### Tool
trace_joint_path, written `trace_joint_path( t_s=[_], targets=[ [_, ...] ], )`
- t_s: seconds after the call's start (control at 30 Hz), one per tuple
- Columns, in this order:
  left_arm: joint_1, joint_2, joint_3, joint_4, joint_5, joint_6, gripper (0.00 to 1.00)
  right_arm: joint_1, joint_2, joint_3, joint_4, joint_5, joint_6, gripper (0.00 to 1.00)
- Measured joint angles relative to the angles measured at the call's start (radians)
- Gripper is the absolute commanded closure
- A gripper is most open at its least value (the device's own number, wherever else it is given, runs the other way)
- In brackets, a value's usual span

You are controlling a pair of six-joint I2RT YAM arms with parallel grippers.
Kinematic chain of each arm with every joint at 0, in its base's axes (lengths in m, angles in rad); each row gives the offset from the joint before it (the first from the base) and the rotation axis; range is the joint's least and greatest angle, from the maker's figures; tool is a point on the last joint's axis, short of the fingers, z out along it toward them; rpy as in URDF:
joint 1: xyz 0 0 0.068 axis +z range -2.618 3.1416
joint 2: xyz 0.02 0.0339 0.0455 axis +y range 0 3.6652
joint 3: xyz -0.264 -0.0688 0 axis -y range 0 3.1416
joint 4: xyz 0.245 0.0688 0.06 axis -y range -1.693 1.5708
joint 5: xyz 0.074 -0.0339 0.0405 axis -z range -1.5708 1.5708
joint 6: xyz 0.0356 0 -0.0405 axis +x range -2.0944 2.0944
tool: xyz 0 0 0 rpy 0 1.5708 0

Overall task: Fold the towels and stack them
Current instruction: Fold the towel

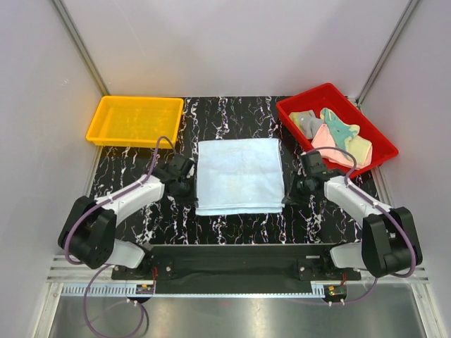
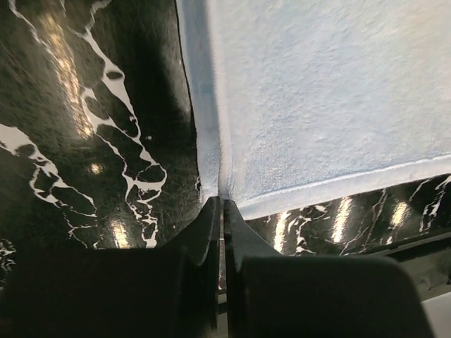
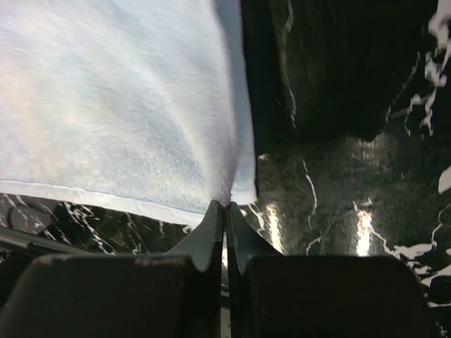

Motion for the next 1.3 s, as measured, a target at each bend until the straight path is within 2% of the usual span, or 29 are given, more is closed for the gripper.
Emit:
trace_joint_path(
  t_s=[0.13,0.27,0.33,0.47,0.5,0.53,0.57,0.6,0.67,0.7,0.8,0.93,1.07,1.3],
  targets=[
    [-0.017,0.0,-0.115,0.064,0.033,-0.021,1.0,0.025,0.008,-0.077,-0.001,0.017,0.04,0.99],
    [-0.04,0.008,-0.146,0.085,0.054,-0.035,1.0,0.035,0.041,-0.105,0.014,0.037,0.072,0.99],
    [-0.045,0.008,-0.149,0.097,0.054,-0.036,1.0,0.035,0.043,-0.109,0.018,0.046,0.084,0.96],
    [-0.047,0.008,-0.151,0.1,0.054,-0.037,0.98,0.035,0.043,-0.109,0.031,0.059,0.097,0.84],
    [-0.047,0.008,-0.151,0.1,0.053,-0.037,0.93,0.035,0.043,-0.109,0.034,0.062,0.099,0.8],
    [-0.047,0.008,-0.151,0.1,0.05,-0.038,0.83,0.035,0.043,-0.109,0.036,0.064,0.1,0.73],
    [-0.047,0.008,-0.151,0.099,0.048,-0.037,0.7,0.035,0.043,-0.109,0.036,0.068,0.104,0.69],
    [-0.049,0.008,-0.148,0.095,0.038,-0.034,0.65,0.035,0.043,-0.109,0.035,0.071,0.101,0.65],
    [-0.05,0.008,-0.126,0.061,0.014,-0.035,0.54,0.035,0.04,-0.105,0.022,0.079,0.101,0.49],
    [-0.05,0.008,-0.108,0.039,-0.003,-0.029,0.52,0.035,0.037,-0.096,0.004,0.088,0.097,0.47],
    [-0.046,0.008,0.014,-0.065,-0.072,-0.005,0.44,0.035,0.032,-0.02,-0.062,0.108,0.069,0.45],
    [-0.001,0.04,0.247,-0.097,-0.125,0.071,0.44,0.035,0.082,0.208,-0.085,0.116,-0.032,0.46],
    [0.084,0.17,0.509,-0.064,-0.125,0.205,0.43,0.03,0.227,0.446,-0.039,0.097,-0.187,0.48],
    [0.19,0.441,0.764,-0.039,-0.053,0.407,0.43,0.016,0.56,0.756,-0.044,0.061,-0.481,0.53]
  ],
)
